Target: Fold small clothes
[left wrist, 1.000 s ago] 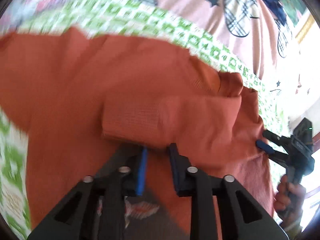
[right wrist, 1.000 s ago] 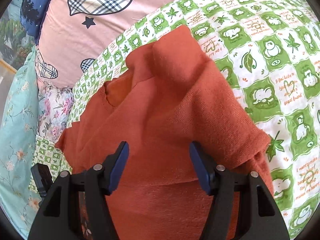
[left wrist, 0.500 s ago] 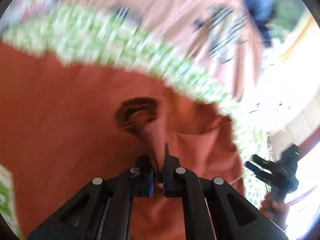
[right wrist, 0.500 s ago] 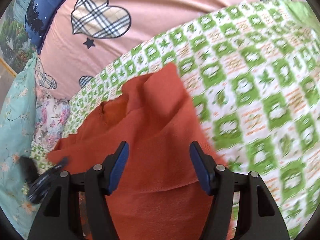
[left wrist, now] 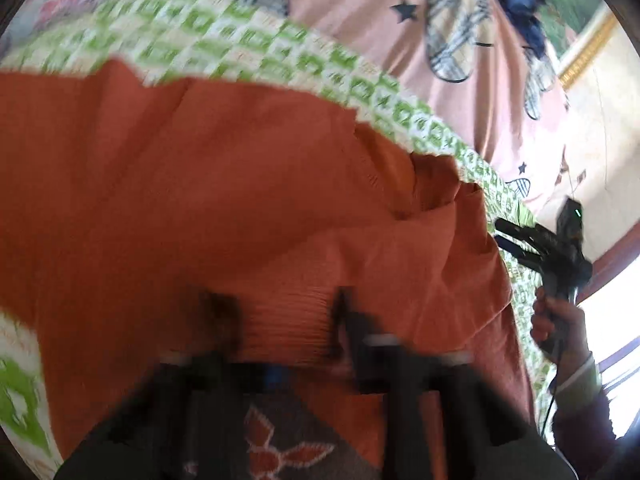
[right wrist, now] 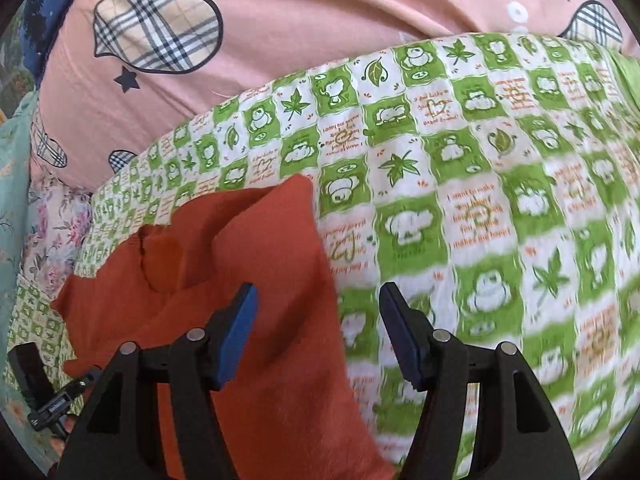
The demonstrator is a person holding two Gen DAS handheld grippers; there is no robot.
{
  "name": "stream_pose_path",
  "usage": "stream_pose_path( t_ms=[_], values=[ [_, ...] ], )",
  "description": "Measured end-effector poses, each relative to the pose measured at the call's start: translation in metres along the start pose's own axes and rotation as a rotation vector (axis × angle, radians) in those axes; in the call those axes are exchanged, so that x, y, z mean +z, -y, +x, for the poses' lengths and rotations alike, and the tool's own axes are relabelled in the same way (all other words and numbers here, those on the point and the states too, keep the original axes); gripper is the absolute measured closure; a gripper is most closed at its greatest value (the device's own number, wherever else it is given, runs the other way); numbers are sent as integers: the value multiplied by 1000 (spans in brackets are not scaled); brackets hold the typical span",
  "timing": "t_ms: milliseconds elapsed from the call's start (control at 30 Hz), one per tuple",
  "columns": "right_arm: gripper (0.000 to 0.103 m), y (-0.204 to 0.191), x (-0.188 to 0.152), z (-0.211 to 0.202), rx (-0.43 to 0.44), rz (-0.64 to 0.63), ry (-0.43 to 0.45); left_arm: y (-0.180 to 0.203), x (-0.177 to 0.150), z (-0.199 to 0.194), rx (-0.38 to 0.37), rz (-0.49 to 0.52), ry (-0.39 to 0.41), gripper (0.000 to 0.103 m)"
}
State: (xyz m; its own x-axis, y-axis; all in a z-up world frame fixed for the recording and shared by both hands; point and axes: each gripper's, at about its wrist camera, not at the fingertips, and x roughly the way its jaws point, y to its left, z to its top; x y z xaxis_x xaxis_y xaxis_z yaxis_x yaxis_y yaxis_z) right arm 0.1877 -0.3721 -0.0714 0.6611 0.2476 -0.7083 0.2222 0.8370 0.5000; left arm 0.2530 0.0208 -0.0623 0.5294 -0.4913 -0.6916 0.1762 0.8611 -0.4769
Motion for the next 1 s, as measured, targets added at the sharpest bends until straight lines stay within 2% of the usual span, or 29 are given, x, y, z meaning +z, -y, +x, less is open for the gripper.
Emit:
stream_pose_path(
  t_ms=[133,233,267,300,333,433,467,533,633,733,833,900,933,1000],
  values=[
    [39,-5,-5,15,46,-21,-35,-8,4,-32,40,4,133,98],
    [39,-15,-19,29,78,-52,-59,-23,6,-31,59,-12,116,98],
    [55,-20,-25,33,55,-78,-66,-25,6,-29,64,-12,107,98],
    [80,-22,-28,34,45,-76,-71,-25,5,-28,68,-11,104,98],
    [90,-19,-29,28,51,-49,-59,-24,6,-26,74,-8,106,98],
    [91,-5,-29,-18,46,10,66,-13,3,-30,72,32,122,98],
    [91,0,-29,-24,39,25,73,-8,3,-31,65,52,124,98],
    [90,8,-32,-21,4,37,40,3,3,-27,57,93,116,98],
    [91,8,-40,-2,-69,1,-25,13,0,-9,88,126,78,98],
    [91,9,-42,-9,-69,15,1,6,-2,4,127,105,54,97],
    [90,4,-40,-12,-79,18,26,6,-1,-3,129,106,84,97],
    [86,3,-40,-3,-95,3,-33,13,0,-4,133,155,108,96],
    [81,6,-40,-2,-104,7,-44,16,0,-2,154,182,88,91],
    [67,11,-38,-12,-116,14,-19,13,0,0,186,210,50,84]
  ],
)
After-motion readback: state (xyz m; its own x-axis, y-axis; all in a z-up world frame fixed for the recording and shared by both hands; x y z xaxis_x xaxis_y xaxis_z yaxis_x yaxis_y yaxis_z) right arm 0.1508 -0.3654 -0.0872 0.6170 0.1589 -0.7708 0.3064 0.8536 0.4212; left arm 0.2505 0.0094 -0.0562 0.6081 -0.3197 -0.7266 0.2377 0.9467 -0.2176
